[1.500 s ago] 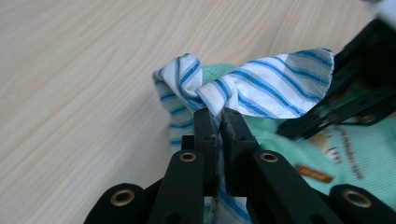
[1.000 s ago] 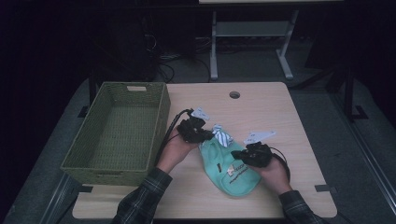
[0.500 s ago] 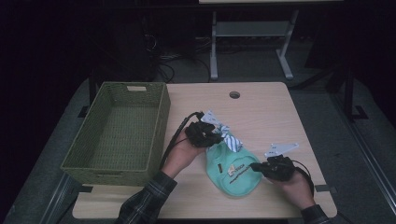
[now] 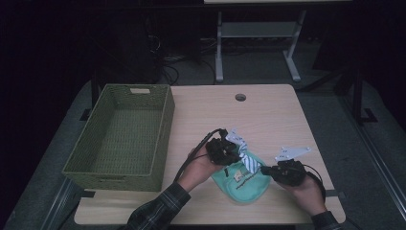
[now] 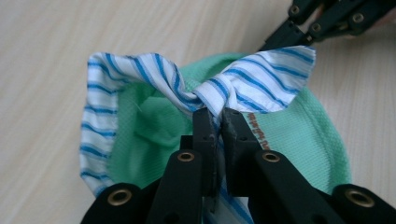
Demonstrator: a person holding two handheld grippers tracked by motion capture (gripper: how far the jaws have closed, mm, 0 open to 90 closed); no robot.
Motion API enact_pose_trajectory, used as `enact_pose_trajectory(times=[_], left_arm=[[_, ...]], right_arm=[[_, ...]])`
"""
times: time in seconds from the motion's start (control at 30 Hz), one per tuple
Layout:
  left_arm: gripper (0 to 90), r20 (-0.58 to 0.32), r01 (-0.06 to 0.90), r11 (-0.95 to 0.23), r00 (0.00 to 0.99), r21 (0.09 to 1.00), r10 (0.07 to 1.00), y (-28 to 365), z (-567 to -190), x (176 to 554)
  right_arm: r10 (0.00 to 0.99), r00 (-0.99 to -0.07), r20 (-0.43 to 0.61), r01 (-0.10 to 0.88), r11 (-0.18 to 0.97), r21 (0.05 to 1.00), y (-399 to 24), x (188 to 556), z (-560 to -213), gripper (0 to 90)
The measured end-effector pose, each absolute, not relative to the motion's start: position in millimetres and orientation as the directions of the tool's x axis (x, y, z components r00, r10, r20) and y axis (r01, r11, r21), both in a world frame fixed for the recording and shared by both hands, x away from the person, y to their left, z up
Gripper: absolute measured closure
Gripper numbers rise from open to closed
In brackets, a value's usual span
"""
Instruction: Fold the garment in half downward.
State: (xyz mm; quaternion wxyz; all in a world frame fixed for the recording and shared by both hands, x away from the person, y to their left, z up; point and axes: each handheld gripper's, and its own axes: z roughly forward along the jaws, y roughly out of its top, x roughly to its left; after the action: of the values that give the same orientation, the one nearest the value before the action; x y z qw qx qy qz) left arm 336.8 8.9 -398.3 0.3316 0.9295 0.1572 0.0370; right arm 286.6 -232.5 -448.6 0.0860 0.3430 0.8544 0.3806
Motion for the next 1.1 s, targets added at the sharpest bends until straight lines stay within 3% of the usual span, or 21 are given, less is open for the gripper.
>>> enact_pose_trajectory(times=[0.13,0.33,0.5,0.73,1.0,1.1], left_arm=[[79.3,-0.058,0.274,-0.731,0.950,0.625,0.307,6.3,-401.4,335.8],[62.2,-0.076,0.279,-0.698,0.948,0.660,0.308,11.9,-392.6,337.2],[59.1,-0.078,0.290,-0.652,0.939,0.700,0.334,22.0,-378.8,341.3],[56.7,-0.088,0.338,-0.644,0.917,0.686,0.388,31.2,-381.6,355.8],[56.9,-0.111,0.380,-0.668,0.906,0.639,0.410,16.9,-402.6,362.2],[74.5,-0.088,0.361,-0.705,0.915,0.611,0.393,13.1,-406.5,362.1]], right_arm=[[0.654,-0.748,0.115,0.525,0.477,0.704,-234.2,288.4,-450.3,89.7],[0.662,-0.741,0.118,0.537,0.477,0.696,-235.8,291.1,-453.6,89.6],[0.666,-0.737,0.117,0.540,0.476,0.694,-237.7,292.7,-454.9,89.7],[0.668,-0.735,0.119,0.545,0.476,0.690,-240.0,293.1,-455.4,89.6],[0.663,-0.738,0.125,0.548,0.480,0.685,-237.7,291.9,-456.5,89.7],[0.660,-0.741,0.121,0.545,0.487,0.682,-237.3,292.3,-457.4,89.6]])
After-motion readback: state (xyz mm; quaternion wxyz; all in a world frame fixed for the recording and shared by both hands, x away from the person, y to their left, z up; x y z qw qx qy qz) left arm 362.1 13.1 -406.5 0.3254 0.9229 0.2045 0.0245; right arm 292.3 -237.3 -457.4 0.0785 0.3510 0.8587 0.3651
